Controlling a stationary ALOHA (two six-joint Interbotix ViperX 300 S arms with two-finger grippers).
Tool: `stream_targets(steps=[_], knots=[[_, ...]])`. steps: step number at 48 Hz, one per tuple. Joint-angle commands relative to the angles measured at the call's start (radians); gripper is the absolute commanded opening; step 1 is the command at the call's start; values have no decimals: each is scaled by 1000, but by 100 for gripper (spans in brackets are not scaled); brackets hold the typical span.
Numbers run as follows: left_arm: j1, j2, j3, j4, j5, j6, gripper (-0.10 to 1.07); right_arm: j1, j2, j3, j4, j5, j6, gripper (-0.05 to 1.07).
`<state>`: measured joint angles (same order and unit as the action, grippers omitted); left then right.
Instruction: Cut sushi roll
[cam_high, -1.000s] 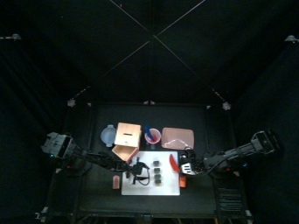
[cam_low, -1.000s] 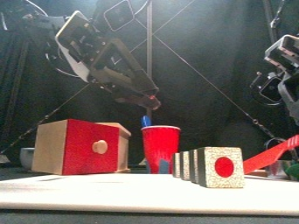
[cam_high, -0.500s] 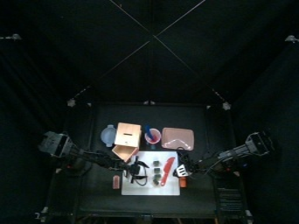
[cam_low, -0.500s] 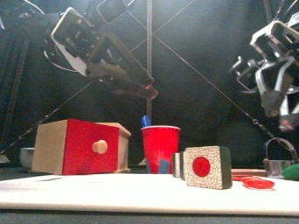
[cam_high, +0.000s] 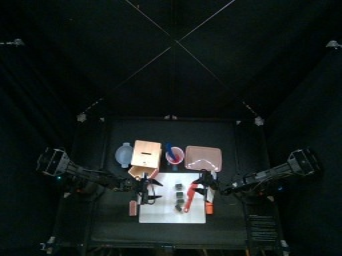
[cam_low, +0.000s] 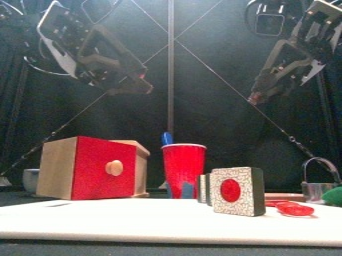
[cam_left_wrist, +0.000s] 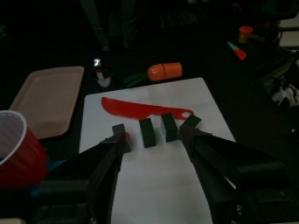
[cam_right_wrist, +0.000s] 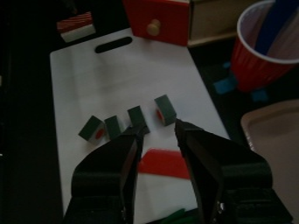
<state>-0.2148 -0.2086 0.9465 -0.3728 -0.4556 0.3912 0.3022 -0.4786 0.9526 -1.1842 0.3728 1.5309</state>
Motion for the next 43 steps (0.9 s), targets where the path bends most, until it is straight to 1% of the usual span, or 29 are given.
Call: stream_targets(steps=[1,5,12,34,43], knots=[[-8,-31,15,-3,-35,2,89,-3,-14,-11,-48,-5,-2,74],[-8,-38,32,-14,-61,0,89,-5,-17,-11,-58,-5,-5,74],[-9,-38,35,-37,-64,2,89,-5,-14,-3,-57,-3,-3,74],[9,-32,66,-40,-64,3,89,-8,-8,11,9,-3,5,74],[9,-31,63,-40,-66,2,89,-8,-8,14,15,-3,-3,74]])
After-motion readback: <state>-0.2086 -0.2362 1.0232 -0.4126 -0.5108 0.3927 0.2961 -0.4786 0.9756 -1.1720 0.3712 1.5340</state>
